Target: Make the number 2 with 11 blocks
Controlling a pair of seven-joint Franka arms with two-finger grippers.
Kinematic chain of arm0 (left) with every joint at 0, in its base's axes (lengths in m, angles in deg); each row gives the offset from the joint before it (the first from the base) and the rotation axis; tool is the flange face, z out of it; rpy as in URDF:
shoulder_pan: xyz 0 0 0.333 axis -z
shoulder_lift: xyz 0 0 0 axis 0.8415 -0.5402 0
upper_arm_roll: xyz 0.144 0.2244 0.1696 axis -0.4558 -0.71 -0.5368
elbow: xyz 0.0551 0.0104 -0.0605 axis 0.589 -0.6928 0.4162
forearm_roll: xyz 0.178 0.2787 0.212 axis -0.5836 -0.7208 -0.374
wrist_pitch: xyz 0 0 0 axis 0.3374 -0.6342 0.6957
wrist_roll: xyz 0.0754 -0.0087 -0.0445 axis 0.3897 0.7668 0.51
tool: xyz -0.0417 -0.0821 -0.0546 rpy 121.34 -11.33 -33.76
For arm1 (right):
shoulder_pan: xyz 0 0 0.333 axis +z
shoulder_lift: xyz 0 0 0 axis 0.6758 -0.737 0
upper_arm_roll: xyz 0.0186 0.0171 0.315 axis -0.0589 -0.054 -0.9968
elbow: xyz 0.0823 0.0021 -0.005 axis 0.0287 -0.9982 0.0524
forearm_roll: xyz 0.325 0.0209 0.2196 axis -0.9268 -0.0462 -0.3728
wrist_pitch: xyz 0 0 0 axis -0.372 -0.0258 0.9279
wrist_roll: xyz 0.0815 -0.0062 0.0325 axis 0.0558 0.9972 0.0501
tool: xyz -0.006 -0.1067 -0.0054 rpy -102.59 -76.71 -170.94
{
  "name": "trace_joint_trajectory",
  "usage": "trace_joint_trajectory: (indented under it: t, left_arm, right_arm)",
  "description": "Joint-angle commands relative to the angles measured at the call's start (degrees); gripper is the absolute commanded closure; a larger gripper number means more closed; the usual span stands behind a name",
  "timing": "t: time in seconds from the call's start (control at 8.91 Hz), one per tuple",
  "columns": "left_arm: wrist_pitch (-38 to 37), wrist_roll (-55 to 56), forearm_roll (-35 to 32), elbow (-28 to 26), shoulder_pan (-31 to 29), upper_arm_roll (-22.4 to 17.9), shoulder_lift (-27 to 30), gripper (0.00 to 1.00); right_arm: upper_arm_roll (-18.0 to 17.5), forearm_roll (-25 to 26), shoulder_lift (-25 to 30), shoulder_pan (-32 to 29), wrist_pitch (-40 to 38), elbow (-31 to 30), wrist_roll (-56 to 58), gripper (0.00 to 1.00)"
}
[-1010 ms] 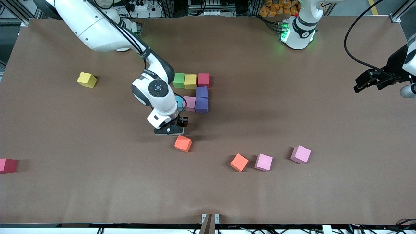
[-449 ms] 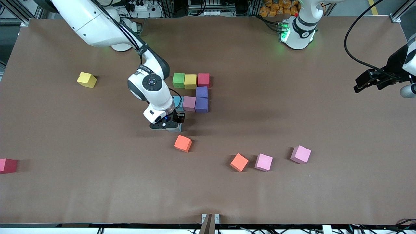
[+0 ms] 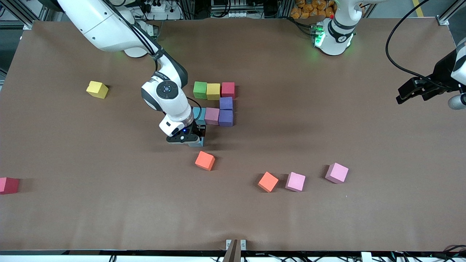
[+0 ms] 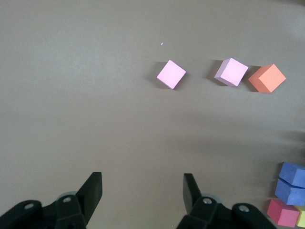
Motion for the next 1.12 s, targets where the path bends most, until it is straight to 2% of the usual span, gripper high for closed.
trace_joint_trajectory:
  t: [0.0,1.01]
  left_arm:
    - [-0.1,0.8,1.4,1.0,-0.2,-0.1,-0.3,0.23]
    - [-0.1,0.8,1.4,1.0,-0.2,-0.1,-0.3,0.23]
  right_arm:
    - [-0.5,-0.9,2.3,-0.9,1.0,-3.9,-0.5,0.87]
    - [-1.0,-0.9,3.4,-0.4,0.4,-4.5,-3.2,0.87]
